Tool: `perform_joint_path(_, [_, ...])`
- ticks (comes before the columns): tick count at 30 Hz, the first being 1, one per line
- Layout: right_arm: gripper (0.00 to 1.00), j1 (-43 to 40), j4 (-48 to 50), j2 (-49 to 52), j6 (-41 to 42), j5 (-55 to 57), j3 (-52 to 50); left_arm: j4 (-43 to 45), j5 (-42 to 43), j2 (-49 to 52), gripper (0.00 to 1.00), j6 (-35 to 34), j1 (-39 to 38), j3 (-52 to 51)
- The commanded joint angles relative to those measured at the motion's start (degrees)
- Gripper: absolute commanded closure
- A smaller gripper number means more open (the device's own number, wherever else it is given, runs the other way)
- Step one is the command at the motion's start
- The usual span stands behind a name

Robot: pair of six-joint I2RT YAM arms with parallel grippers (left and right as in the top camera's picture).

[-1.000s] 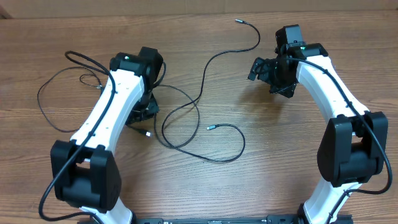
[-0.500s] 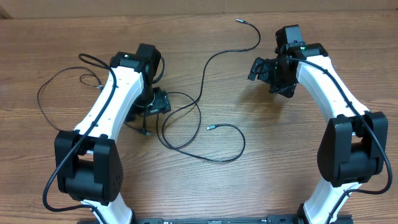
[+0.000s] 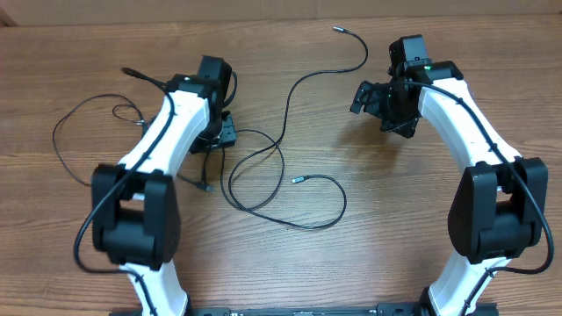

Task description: Untangle cables

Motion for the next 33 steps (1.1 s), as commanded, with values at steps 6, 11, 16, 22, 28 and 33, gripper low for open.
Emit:
perform_joint_path(6, [0.0,0.11,0.22,-0.2,-0.02,0.17,-0.11,7.39,-1.14,8.63,0.47,8.96,0.61,-0.2])
perform_joint_path(11, [0.0,0.11,0.22,-0.2,-0.02,0.15,-0.11,9.03,2.08,9.18,0.45,13.88,0.66,-0.2])
perform_joint_path(16, [0.0,0.11,0.22,-0.2,-0.02,0.17,-0.13,8.26,8.46,9.53,0.54,13.97,0.55,-0.26])
perform_joint_path(22, [0.0,0.11,0.22,-0.2,-0.02,0.15,-0.13,9.7,9.2,9.53,0.6,10.93,0.52,-3.63])
perform_joint_path(28, [0.0,0.11,0.22,-0.2,-0.02,0.15,-0.11,9.75,8.7,9.53,0.74,10.93,0.66,-6.99])
perform_joint_path(33, [0.0,0.11,0.22,-0.2,-0.02,0.15,-0.11,10.03,8.74,9.49,0.96,10.95,0.59,-7.56])
